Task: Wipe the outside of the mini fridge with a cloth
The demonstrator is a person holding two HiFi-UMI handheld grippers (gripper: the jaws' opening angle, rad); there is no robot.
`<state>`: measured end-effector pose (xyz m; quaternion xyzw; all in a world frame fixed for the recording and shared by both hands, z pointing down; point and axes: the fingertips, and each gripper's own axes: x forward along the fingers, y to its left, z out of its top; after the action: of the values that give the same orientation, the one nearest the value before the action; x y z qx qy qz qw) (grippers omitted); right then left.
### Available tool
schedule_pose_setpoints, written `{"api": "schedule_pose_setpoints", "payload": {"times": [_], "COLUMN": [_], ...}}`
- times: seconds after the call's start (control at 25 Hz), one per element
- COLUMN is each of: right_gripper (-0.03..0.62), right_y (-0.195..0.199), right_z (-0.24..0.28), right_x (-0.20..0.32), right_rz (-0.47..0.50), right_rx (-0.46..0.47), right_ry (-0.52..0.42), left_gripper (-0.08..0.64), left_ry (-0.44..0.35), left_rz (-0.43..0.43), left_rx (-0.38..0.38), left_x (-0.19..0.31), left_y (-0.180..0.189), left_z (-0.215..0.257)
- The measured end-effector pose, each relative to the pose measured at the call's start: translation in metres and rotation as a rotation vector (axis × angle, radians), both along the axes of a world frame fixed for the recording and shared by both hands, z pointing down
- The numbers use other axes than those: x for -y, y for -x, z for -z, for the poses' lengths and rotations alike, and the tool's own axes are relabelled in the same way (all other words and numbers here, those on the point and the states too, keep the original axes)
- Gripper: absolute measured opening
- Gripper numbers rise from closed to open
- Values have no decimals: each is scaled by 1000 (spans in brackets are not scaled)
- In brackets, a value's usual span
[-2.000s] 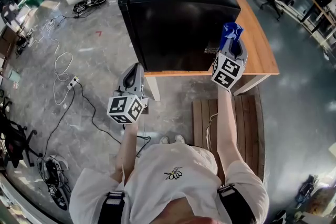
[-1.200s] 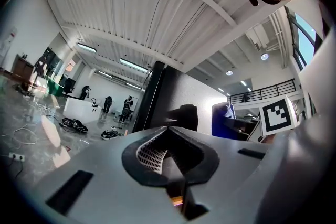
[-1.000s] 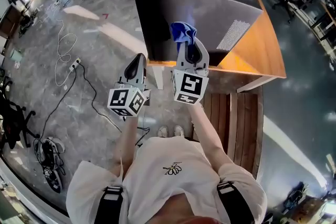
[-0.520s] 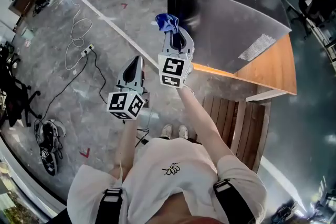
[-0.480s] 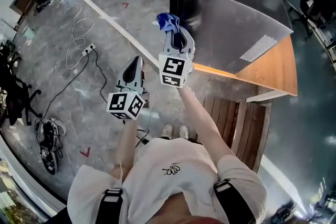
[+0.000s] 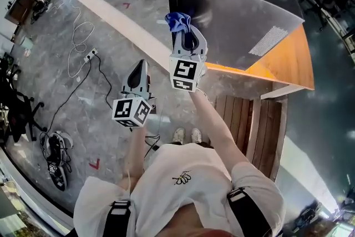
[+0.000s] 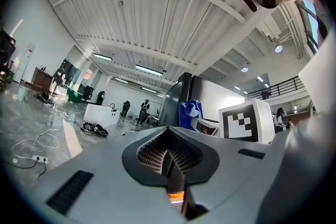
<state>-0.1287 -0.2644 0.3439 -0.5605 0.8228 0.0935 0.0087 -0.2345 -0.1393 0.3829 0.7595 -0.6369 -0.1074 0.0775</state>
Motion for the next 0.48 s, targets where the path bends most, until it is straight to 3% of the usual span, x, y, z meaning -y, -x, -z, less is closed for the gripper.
{"api": "schedule_pose_setpoints", "payload": {"times": [0.48], "right_gripper": [63], "right_y": [-114], "right_z": [2], "right_x": [0], "right_rz": [-184], "right_rx": [-7], "right_ry": [-18], "left_gripper": [5], "left_ry": [-10], "left_rz": [-155], "left_rx": [-4], "left_x": [23], "left_y": [-71], "left_z": [0]}}
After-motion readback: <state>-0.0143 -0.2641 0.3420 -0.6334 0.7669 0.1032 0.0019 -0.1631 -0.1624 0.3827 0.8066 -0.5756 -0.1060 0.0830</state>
